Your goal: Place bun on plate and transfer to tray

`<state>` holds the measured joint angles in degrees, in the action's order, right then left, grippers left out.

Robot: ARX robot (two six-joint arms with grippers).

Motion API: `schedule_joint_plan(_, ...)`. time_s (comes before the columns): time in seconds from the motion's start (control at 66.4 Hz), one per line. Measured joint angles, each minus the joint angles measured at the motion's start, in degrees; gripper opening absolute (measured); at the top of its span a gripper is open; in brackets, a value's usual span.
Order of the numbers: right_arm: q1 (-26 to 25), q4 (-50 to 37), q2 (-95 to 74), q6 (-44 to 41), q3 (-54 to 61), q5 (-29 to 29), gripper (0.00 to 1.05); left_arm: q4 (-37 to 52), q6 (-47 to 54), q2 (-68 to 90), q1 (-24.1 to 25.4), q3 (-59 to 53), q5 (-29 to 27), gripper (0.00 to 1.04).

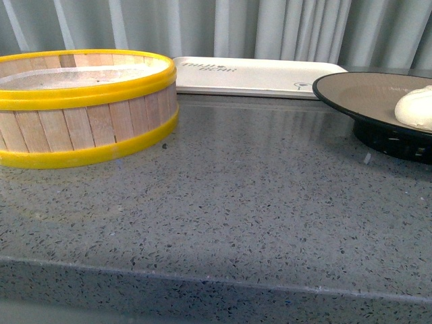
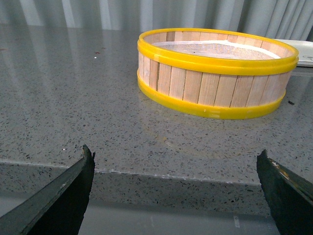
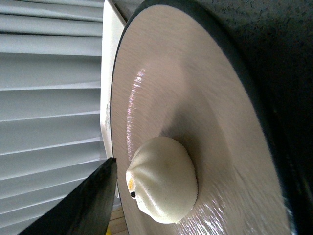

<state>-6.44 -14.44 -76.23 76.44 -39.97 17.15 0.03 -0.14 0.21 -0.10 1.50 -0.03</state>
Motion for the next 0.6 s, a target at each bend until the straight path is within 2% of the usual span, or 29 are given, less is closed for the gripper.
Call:
schedule_joint_plan(0.346,-0.8,0.9,0.7,-1.9,0.2,0.6,0.09,0.0,0.0,0.0,0.0,0.0,0.0,0.98)
schedule_joint_plan(0.422,-0.8,0.8,0.7,-2.6,0.4,0.4,0.03,0.0,0.0,0.0,0.0,0.0,0.0,0.98)
schedule_joint_plan(0.603,-0.8,0.5,0.9,-3.3,0.3,0.7,0.03,0.0,0.0,0.0,0.0,0.0,0.0,0.98)
